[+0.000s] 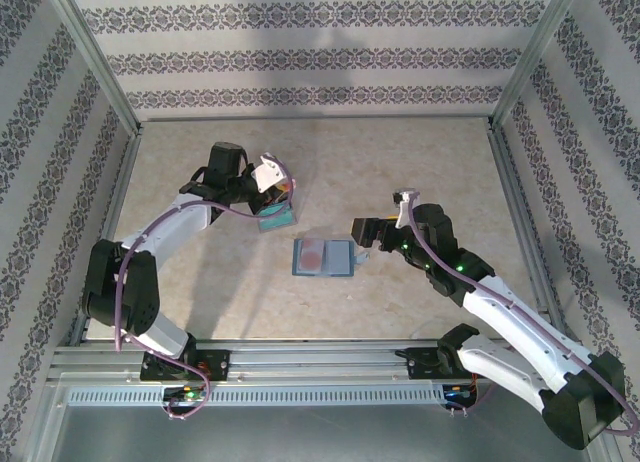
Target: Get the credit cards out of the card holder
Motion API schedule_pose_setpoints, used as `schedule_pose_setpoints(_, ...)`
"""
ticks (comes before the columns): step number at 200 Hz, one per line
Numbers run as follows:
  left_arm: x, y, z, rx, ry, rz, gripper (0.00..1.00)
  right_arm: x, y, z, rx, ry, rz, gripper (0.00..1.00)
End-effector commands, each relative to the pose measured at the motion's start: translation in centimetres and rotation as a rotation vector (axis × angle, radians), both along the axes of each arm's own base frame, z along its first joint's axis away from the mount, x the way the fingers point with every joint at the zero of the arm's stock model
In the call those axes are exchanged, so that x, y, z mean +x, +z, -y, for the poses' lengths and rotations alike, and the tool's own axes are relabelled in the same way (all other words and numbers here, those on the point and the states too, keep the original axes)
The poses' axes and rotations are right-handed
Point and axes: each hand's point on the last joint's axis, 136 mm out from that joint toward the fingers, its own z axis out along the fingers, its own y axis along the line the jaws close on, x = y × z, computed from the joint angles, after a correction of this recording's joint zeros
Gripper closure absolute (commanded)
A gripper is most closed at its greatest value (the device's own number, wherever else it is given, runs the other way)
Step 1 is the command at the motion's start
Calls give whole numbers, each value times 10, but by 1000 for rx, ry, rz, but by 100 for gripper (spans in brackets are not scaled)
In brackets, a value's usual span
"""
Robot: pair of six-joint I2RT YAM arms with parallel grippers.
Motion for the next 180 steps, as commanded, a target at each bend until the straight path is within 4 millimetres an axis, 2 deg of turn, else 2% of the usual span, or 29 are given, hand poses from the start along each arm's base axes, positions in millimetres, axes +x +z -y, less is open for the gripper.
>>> schedule_pose_setpoints(1, 17, 8, -5, -24, -35, 76, 100, 8, -4, 22, -13, -124, -10, 2)
schedule_pose_setpoints(34, 28, 2, -19, -49, -56, 43, 100, 8, -5, 27, -2, -152, -22, 2)
schedule_pose_setpoints(84, 40, -21, -38, -6, -71, -2, 100, 10, -1, 31, 10, -171, -18, 2)
schedule_pose_setpoints(108, 45, -25, -41, -14, -83, -9, 100, 12, 1, 31, 9, -174, -20, 2)
schedule_pose_setpoints(180, 49, -55, -40, 10, -118, -90, 100, 15, 5, 31, 15, -173, -21, 2)
